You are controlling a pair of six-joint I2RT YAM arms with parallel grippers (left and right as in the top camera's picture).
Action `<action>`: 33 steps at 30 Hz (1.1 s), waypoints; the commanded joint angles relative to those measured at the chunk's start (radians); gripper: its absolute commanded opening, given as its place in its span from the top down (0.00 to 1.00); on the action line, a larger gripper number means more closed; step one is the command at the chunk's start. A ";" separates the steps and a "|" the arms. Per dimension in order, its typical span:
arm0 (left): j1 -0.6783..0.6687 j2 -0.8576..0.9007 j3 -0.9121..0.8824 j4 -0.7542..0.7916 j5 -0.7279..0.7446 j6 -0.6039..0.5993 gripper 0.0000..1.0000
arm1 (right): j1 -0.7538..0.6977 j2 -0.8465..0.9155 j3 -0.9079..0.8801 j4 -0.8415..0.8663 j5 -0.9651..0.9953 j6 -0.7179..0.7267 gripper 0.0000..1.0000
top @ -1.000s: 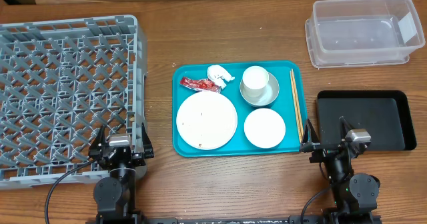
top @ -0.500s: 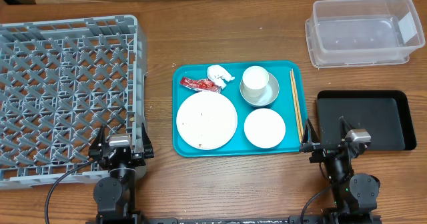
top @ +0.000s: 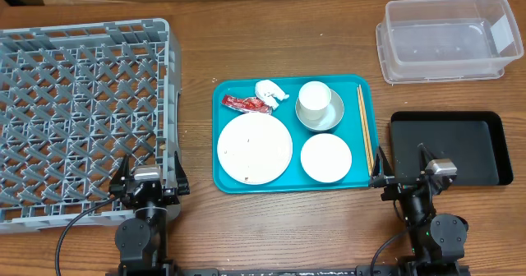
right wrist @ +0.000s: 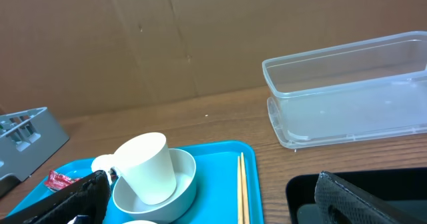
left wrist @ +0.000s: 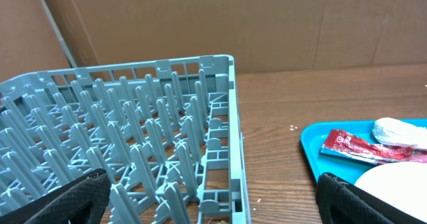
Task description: Sort waste into correct bins and load items into the dishwasher
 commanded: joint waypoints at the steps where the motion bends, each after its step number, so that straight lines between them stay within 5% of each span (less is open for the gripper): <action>1: -0.006 -0.010 -0.004 0.004 -0.016 0.016 0.00 | -0.006 -0.012 -0.010 0.006 0.013 0.004 0.00; 28: -0.006 -0.010 -0.004 0.028 0.005 -0.004 0.00 | -0.006 -0.012 -0.010 0.006 0.013 0.004 0.00; 33: -0.007 -0.010 -0.004 0.090 0.609 -0.449 0.00 | -0.006 -0.012 -0.010 0.006 0.013 0.004 0.00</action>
